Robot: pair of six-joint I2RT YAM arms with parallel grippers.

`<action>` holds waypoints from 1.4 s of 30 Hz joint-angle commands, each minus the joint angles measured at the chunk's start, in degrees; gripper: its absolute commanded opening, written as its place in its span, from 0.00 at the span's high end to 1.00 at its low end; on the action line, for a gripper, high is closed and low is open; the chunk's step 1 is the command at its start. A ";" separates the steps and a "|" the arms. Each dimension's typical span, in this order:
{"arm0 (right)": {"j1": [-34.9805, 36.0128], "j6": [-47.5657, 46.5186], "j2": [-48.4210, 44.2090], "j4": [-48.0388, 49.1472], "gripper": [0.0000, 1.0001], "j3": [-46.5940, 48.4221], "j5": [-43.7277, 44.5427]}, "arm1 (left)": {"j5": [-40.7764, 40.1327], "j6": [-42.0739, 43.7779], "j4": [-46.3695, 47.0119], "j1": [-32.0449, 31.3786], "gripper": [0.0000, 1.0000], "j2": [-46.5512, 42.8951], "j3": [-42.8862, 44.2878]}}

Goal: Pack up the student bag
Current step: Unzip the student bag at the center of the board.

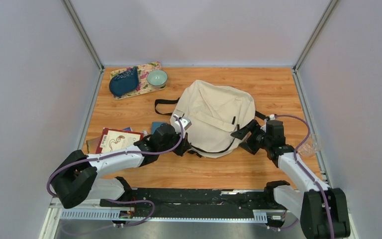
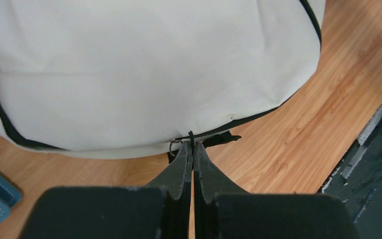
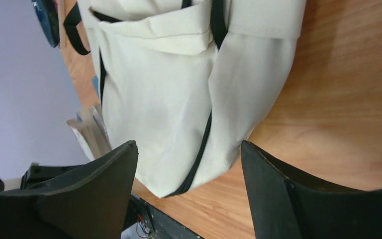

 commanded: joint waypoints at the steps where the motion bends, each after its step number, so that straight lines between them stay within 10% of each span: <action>1: 0.90 5.02 -14.92 -5.00 0.20 -4.68 -1.24 | 5.12 -2.99 3.42 0.04 1.00 0.26 1.55; 11: 12.49 25.50 -41.78 -13.45 0.17 -15.59 7.54 | 7.84 -3.60 3.77 -2.06 1.00 1.84 5.51; 26: 23.58 27.88 -13.67 15.28 0.16 -11.82 11.86 | 6.70 -3.52 2.28 -5.85 1.00 3.69 8.76; 42: 25.25 28.68 -21.91 4.31 0.16 -10.68 9.75 | 5.65 -3.34 2.36 -6.37 1.00 4.30 10.17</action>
